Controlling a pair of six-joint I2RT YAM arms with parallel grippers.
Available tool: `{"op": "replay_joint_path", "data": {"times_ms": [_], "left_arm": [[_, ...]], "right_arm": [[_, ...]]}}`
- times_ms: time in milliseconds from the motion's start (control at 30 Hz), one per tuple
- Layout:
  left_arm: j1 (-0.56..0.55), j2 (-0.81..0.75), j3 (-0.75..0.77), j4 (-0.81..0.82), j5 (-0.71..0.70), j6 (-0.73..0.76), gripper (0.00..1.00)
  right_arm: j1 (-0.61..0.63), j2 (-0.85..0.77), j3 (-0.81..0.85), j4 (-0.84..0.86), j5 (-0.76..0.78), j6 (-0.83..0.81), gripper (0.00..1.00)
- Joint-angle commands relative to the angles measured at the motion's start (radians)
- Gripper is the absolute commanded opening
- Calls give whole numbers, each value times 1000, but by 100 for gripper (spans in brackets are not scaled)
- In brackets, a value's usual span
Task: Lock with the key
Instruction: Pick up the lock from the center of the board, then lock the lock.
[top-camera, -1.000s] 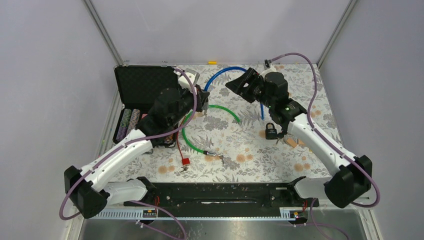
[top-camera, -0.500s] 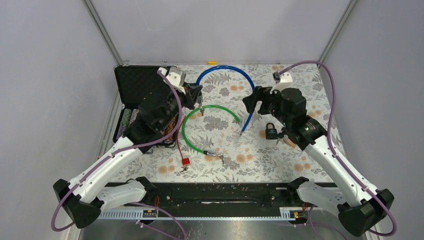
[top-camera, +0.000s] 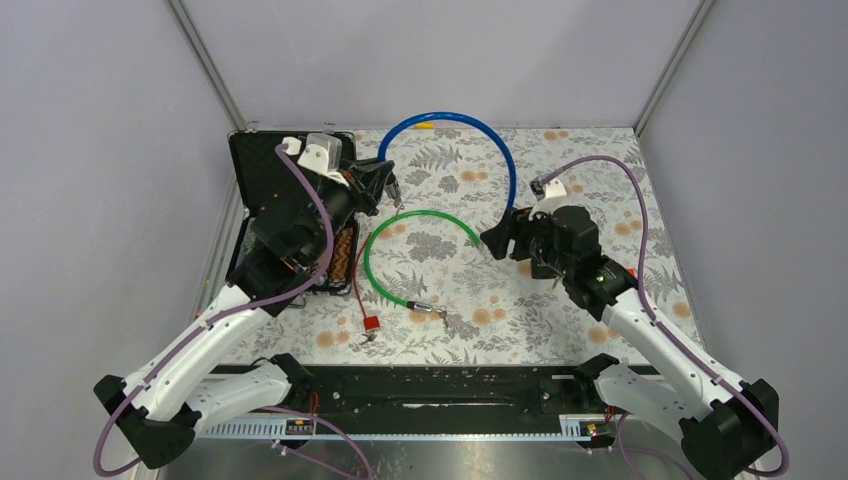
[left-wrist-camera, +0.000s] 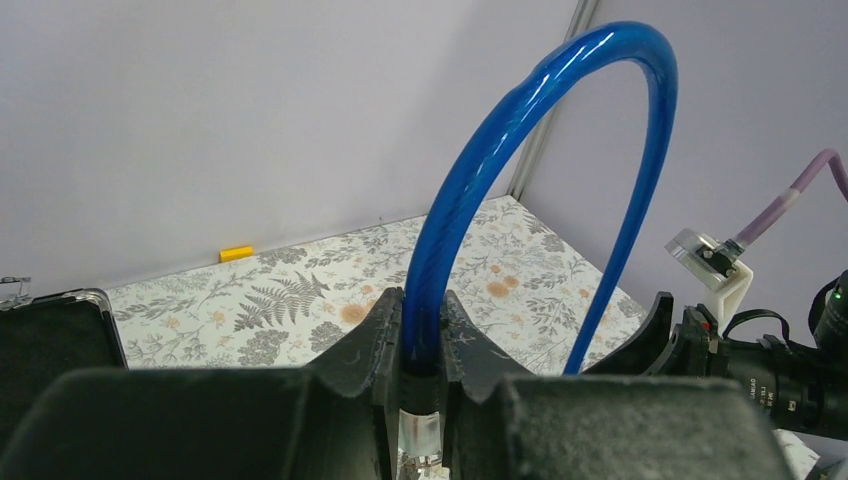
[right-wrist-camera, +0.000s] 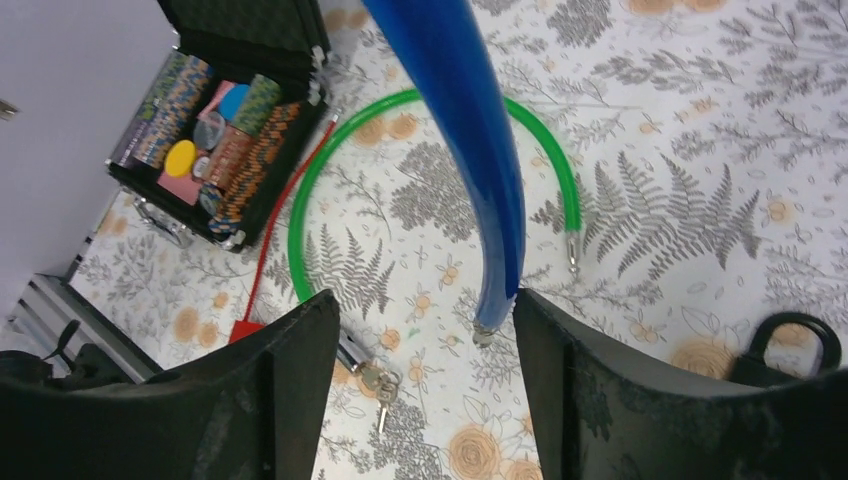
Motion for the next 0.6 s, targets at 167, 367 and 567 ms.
{"op": "replay_joint_path", "data": {"times_ms": [167, 367, 567], "left_arm": [[1, -39, 28, 148, -1, -89, 0], [1, -55, 13, 165, -2, -115, 0], [1, -63, 15, 164, -6, -139, 0]], "right_arm": [[-2, 32, 24, 146, -9, 4, 65], [-2, 63, 31, 116, 43, 46, 66], [-2, 81, 34, 99, 23, 59, 45]]}}
